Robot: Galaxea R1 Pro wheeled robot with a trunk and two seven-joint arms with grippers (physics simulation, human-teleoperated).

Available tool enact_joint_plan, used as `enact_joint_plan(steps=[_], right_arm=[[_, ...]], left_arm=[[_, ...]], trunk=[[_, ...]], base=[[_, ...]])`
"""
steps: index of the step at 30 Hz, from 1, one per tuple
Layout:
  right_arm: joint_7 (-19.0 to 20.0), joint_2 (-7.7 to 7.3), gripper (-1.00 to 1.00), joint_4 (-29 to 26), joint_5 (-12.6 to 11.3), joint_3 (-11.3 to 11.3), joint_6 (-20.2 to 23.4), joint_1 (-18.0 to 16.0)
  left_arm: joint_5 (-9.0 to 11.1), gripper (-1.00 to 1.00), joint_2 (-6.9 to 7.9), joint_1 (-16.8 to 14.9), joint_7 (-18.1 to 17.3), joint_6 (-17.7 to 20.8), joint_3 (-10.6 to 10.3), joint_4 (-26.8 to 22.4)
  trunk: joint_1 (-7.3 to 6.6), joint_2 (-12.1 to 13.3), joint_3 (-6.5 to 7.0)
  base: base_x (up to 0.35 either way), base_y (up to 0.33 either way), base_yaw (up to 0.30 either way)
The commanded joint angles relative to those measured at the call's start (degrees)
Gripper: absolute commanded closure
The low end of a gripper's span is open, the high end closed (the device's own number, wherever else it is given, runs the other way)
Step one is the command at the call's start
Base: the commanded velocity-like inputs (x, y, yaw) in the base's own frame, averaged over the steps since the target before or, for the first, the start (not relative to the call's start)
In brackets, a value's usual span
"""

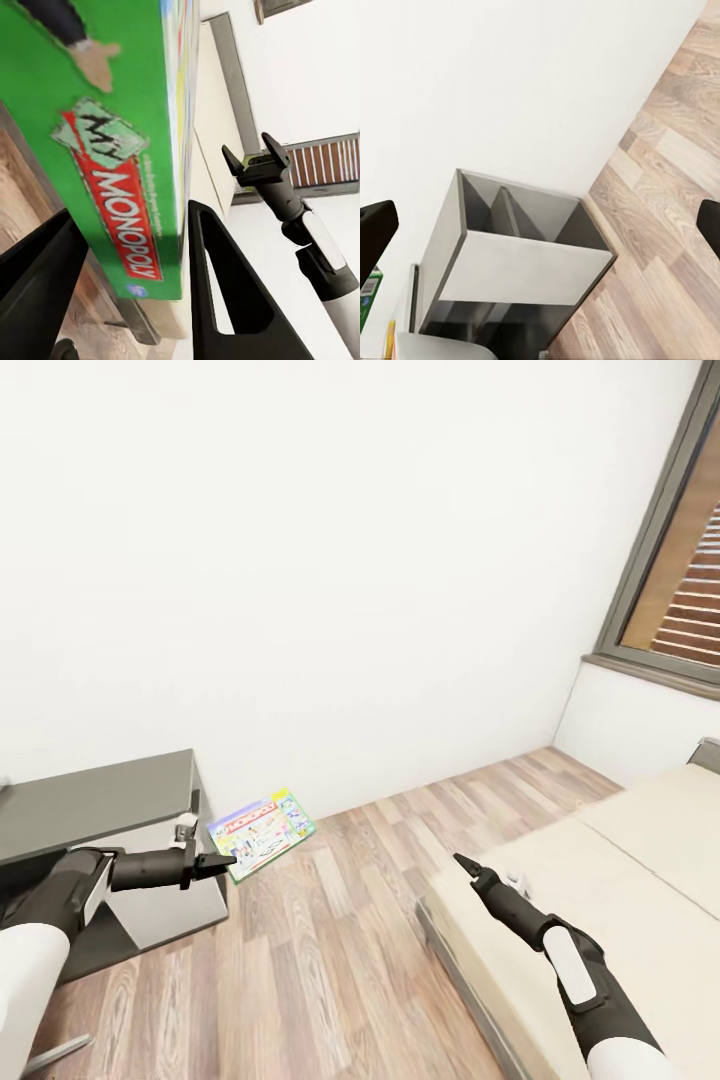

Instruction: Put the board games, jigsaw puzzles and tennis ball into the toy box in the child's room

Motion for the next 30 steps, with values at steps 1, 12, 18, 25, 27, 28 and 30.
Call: enact_joint_plan(steps=[1,12,18,25,27,28,30], right_arm=[[0.1,0.01,-1.0,0.0,-0.3,-0.2,0.5,0.0],[0.0,0.01,-1.0,0.0,-0.3,-0.2,0.6,0.0],[0.0,0.01,-1.0,0.0,-0.3,-0.2,0.5,0.0],[-0.1,0.01,-1.0,0.0,-0.3,-0.2,0.5,0.0],[-0.1,0.01,-1.0,0.0,-0.3,-0.2,0.5,0.0],[-0.1,0.01,-1.0,0.0,-0.3,-0.2,0.5,0.0],[-0.1,0.01,-1.0,0.0,-0.3,-0.2,0.5,0.0]], left_arm=[[-0.4,1.0,-0.05,-0.1,-0.5,0.7,0.3,0.0],[-0.3,1.0,-0.11,-0.1,-0.5,0.7,0.3,0.0],[-0.3,1.0,-0.07,-0.1,-0.5,0.7,0.3,0.0],[-0.3,1.0,-0.11,-0.1,-0.5,0.7,0.3,0.0],[-0.3,1.0,-0.08,-0.1,-0.5,0.7,0.3,0.0],[-0.3,1.0,-0.07,-0.1,-0.5,0.7,0.3,0.0],[-0.2,1.0,-0.06,-0.1,-0.6,0.8,0.3,0.0]], trunk=[[0.05,-0.1,-0.2],[0.05,-0.1,-1.0],[0.05,-0.1,-1.43],[0.05,-0.1,-1.94],[0.05,-0.1,-2.09],[0.05,-0.1,-2.16],[0.05,-0.1,-2.31]], base=[[0.203,0.013,0.198],[0.189,0.031,0.197],[0.03,0.001,0.197],[0.002,0.0,0.197],[0.0,0.0,0.198],[0.0,0.0,0.197],[0.0,0.0,0.198]])
